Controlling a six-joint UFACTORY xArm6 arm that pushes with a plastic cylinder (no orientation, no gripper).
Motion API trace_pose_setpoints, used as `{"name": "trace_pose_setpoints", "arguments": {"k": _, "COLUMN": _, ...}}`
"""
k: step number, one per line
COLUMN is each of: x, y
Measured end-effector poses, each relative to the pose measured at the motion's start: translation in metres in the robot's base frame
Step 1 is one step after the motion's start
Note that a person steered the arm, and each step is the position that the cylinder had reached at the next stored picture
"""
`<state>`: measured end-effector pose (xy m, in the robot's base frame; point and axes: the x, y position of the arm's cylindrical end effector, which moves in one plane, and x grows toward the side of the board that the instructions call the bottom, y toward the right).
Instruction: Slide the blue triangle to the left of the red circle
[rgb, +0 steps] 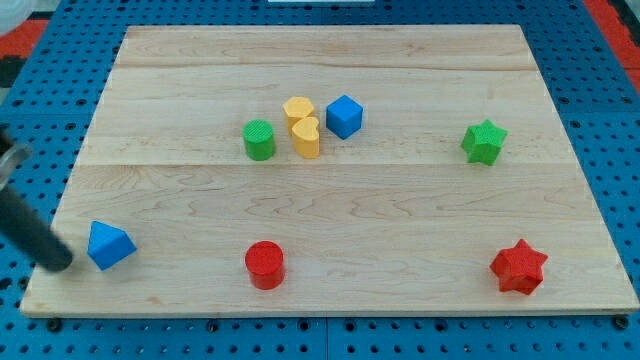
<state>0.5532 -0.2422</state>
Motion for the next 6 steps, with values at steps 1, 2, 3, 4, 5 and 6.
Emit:
{"name": "trace_pose_setpoints", "arguments": {"k": 1, "x": -0.050, "y": 0.103}}
{"name": "trace_pose_setpoints", "arguments": {"k": 2, "x": -0.052, "y": 0.185}}
{"name": "trace_pose_setpoints", "arguments": {"k": 3, "x": -0.019, "y": 0.106}}
{"name": "trace_pose_setpoints", "arguments": {"k": 4, "x": 0.009, "y": 0.023}}
{"name": "trace_pose_setpoints", "arguments": {"k": 5, "x": 0.018, "y": -0.024}}
{"name": "trace_pose_setpoints", "arguments": {"k": 6, "x": 0.061, "y": -0.003}}
